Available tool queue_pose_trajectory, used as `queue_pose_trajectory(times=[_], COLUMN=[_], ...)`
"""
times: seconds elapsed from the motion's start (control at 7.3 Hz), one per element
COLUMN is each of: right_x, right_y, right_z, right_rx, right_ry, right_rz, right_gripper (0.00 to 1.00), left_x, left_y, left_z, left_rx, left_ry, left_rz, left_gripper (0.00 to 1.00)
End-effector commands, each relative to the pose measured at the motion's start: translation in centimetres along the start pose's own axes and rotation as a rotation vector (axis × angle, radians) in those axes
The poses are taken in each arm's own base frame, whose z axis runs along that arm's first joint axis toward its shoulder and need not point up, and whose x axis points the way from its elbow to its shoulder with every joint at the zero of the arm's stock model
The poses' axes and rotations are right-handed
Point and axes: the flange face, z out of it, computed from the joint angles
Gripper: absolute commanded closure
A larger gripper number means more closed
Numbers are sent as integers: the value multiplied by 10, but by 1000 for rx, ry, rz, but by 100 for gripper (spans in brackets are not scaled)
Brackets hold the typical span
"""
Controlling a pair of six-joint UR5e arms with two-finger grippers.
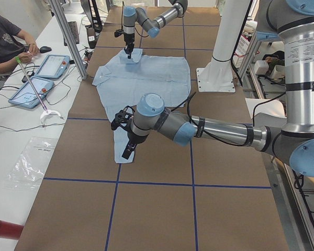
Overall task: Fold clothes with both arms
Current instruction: 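Carry the sleeve across the shirt front toward the collar with the right gripper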
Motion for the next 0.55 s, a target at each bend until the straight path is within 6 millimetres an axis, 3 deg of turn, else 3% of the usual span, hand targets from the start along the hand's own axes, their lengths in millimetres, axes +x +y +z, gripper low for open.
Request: queue_pose_trajectory(times=[0.0,0.14,0.41], right_x=[-46,-62,-71], right_y=[23,28,36], right_z=[12,15,19], right_rx=[13,8,22], right_ry=[-45,-46,-46], right_rz=[-22,-26,-29], right_gripper=[100,100,100], left_x=[-1,-1,-1], left_y=[1,0,1], left_z=[1,1,1], left_rx=[-3,-2,-3], left_ry=[1,1,1], left_rz=[-3,-2,-3], left_gripper=[0,0,0])
